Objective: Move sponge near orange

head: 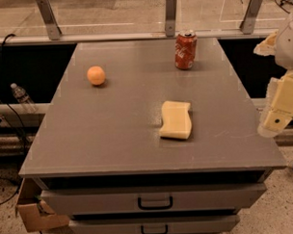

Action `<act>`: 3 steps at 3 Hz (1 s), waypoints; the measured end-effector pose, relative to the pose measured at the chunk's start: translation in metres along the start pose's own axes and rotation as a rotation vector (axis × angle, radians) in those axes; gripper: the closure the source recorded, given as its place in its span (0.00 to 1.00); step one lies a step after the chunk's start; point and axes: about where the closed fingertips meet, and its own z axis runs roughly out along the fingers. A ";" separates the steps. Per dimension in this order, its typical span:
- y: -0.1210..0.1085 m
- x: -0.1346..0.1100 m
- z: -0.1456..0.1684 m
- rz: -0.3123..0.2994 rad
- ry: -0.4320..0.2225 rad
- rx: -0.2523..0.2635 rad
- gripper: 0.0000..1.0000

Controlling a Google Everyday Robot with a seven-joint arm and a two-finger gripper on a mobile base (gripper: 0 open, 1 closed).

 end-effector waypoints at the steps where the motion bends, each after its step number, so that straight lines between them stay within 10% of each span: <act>1: 0.000 0.000 0.000 0.000 0.000 0.000 0.00; 3: 0.002 -0.031 0.056 0.047 -0.132 -0.041 0.00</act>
Offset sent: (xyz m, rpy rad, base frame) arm 0.0264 0.0310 -0.0586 0.1482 0.0027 0.0204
